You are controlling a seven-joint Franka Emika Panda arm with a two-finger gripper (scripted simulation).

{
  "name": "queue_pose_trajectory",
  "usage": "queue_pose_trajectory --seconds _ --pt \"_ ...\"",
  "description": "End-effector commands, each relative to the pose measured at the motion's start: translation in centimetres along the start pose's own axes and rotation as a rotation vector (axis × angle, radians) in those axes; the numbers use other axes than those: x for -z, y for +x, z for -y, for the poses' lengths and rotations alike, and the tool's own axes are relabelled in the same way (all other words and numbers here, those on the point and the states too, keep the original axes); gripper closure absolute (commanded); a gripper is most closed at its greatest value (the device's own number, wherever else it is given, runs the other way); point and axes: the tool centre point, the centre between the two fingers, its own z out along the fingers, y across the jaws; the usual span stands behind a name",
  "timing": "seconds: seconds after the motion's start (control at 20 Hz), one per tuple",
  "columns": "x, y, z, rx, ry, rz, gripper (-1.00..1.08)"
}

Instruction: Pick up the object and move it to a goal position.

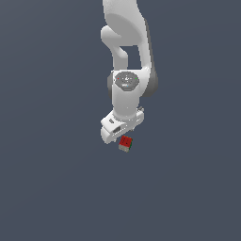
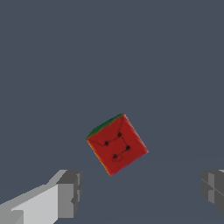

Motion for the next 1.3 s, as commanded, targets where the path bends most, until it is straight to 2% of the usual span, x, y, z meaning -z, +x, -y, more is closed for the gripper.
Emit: queue_pose_trajectory --seconds 0.0,0.65,0.95,1.25 --pt "-0.6 0.1 0.1 0.075 0.001 0.000 -0.92" --pt "-3.3 0.4 1.0 0.422 0.007 -0.008 -0.92" --pt "-3.9 0.5 1.2 0.512 0.009 -0.011 -0.92" --pt "-4.2 0.6 1.3 0.548 0.010 -0.013 -0.92"
